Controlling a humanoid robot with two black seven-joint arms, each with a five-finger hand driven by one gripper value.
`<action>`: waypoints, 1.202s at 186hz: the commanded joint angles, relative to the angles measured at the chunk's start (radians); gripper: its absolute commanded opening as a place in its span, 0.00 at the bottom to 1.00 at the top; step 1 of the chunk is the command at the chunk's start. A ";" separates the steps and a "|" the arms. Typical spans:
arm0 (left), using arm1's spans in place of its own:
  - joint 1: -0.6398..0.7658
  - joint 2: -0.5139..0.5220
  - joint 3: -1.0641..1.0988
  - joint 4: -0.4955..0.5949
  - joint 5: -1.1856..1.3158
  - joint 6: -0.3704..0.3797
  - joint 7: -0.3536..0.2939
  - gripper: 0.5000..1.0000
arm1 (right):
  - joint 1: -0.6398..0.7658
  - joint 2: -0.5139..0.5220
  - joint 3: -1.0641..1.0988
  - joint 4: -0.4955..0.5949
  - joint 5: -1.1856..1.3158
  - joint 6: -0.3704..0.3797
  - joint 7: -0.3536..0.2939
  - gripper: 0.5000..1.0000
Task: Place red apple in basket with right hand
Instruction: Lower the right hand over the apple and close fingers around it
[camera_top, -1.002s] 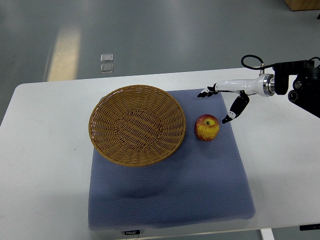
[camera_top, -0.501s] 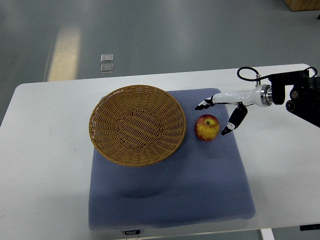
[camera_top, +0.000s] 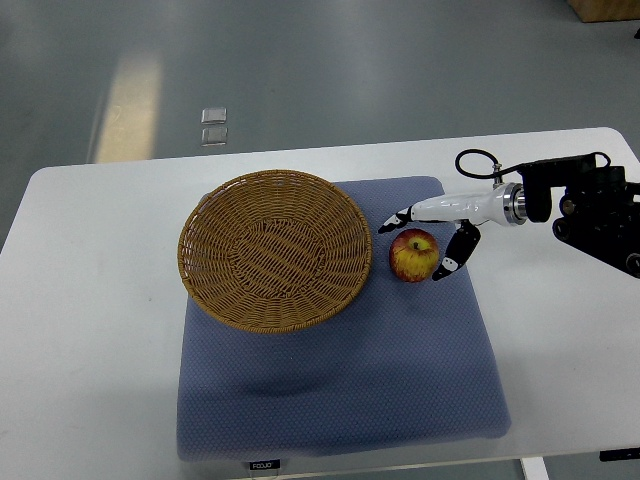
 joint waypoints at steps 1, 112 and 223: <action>0.000 0.000 0.000 0.000 0.000 0.000 0.000 1.00 | 0.000 0.035 -0.016 -0.017 -0.040 -0.041 -0.005 0.83; -0.001 0.000 0.000 0.000 0.000 0.000 0.000 1.00 | 0.026 0.033 -0.045 -0.037 -0.049 -0.064 0.007 0.59; -0.001 0.000 0.000 0.000 0.000 0.000 0.000 1.00 | 0.076 0.004 -0.035 -0.037 -0.041 -0.061 0.013 0.47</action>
